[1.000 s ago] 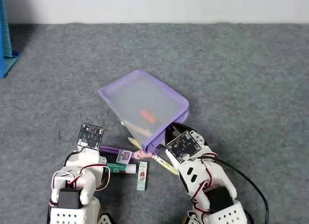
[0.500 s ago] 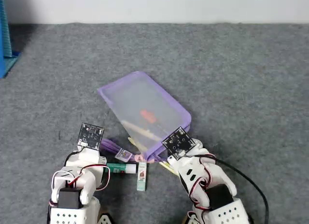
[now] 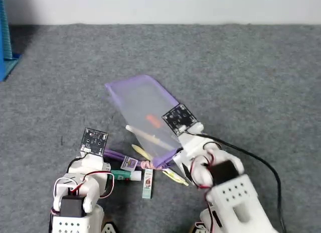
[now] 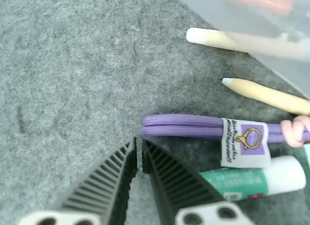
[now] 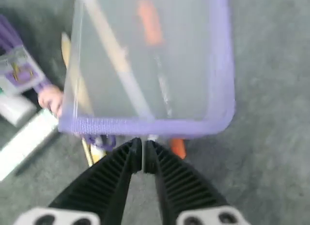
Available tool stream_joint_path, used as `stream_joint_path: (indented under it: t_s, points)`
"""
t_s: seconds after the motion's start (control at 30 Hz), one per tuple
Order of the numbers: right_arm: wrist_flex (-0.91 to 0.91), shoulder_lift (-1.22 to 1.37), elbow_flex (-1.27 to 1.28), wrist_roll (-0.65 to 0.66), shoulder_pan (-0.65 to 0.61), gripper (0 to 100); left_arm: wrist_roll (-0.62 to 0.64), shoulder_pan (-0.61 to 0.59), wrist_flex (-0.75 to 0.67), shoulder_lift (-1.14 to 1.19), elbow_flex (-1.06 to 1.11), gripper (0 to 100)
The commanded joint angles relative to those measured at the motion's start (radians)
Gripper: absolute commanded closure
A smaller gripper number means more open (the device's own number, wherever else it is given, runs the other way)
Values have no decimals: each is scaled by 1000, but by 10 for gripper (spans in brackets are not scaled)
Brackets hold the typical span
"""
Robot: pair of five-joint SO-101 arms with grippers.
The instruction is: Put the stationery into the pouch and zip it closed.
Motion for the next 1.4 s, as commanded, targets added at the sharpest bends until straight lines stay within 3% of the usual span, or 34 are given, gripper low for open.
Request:
stream_joint_path:
  t_s: [0.0,0.1,0.27,0.43,0.63,0.87,1.07,1.23,1.37]
  points:
    - [-19,87,-66,-12,-4,859,-8,6,5,-3,-12,983]
    - [-15,128,-66,-3,-18,813,-8,6,5,-3,-12,983]
    - [-1,143,-60,-12,-73,819,-8,6,5,-3,-12,983]
    - [-64,154,-54,-192,-145,821,-8,6,5,-3,-12,983]
    - [-216,156,-37,-227,-236,991,-8,6,5,-3,-12,983]
    - [-403,302,-44,-233,-232,971,-8,6,5,-3,-12,983]
    - [-657,541,-97,-233,-120,970,-8,6,5,-3,-12,983]
    - [-490,585,-193,-241,-79,966,-8,6,5,-3,-12,983]
    - [-338,512,-241,-365,-81,965,-8,6,5,-3,-12,983]
